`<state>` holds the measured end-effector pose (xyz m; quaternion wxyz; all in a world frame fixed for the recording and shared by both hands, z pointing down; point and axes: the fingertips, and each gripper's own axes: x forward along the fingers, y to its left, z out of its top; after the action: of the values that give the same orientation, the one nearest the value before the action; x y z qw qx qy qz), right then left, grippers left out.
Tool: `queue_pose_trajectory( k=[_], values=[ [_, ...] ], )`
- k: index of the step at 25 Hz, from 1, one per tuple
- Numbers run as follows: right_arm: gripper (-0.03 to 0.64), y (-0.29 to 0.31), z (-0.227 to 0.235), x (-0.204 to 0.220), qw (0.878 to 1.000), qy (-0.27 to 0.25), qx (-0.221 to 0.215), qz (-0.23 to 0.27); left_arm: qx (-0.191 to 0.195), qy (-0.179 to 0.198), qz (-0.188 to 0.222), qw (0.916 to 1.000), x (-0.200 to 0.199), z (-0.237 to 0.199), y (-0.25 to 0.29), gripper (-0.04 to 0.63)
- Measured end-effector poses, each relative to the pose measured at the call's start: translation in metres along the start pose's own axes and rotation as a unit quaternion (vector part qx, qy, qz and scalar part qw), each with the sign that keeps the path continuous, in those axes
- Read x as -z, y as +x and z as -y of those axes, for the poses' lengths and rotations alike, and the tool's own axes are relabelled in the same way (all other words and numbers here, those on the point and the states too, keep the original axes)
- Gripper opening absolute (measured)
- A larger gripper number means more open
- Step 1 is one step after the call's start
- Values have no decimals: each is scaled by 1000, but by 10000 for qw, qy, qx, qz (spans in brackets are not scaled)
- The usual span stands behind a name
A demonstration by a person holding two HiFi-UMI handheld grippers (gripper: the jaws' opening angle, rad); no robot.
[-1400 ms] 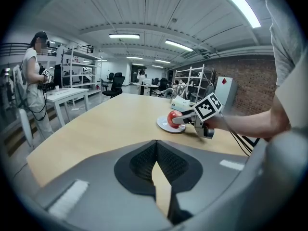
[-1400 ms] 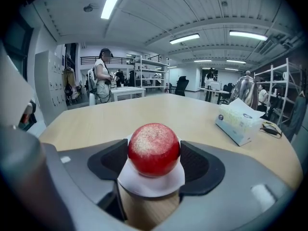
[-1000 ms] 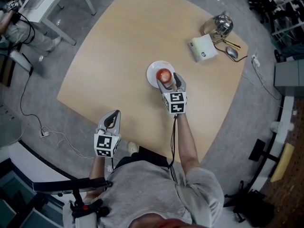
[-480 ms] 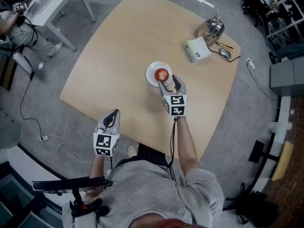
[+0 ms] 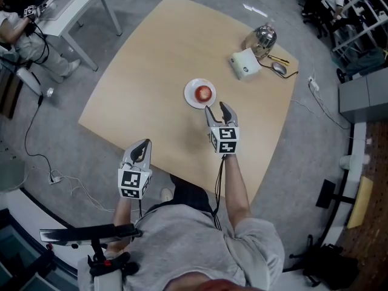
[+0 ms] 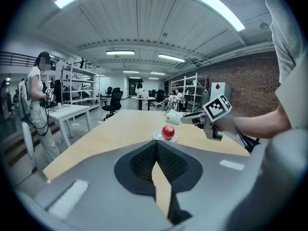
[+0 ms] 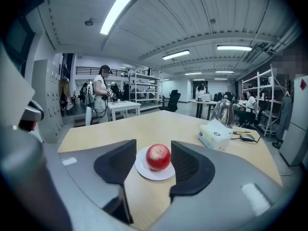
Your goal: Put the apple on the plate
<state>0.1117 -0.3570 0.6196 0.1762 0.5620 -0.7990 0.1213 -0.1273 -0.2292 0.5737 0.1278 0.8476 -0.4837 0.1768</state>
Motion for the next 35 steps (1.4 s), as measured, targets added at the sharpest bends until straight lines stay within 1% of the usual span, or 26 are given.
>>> queue_pose_trajectory(
  k=[5, 8, 12, 17, 24, 29, 35],
  values=[
    [199, -23, -3, -4, 9999, 78, 56, 135, 51, 66, 95, 9999, -2, 6, -10, 20],
    [170, -39, -7, -7, 9995, 196, 68, 252, 62, 100, 187, 9998, -7, 10, -17, 20],
    [150, -50, -13, -3, 9988, 349, 80, 339, 108, 92, 316, 9994, -8, 10, -20, 20],
    [129, -92, -27, -13, 9979, 440, 100, 469, 97, 155, 484, 9987, -23, 25, -51, 20],
    [89, -122, -41, -18, 9968, 475, 165, 619, 15, 387, 658, 9971, -31, 29, -73, 20],
    [55, -145, -50, -19, 9957, 516, 246, 730, 23, 388, 831, 9958, -36, 32, -86, 20],
    [38, -206, -67, -27, 9939, 607, 276, 881, 27, 443, 1002, 9940, -51, 58, -131, 20]
  ],
)
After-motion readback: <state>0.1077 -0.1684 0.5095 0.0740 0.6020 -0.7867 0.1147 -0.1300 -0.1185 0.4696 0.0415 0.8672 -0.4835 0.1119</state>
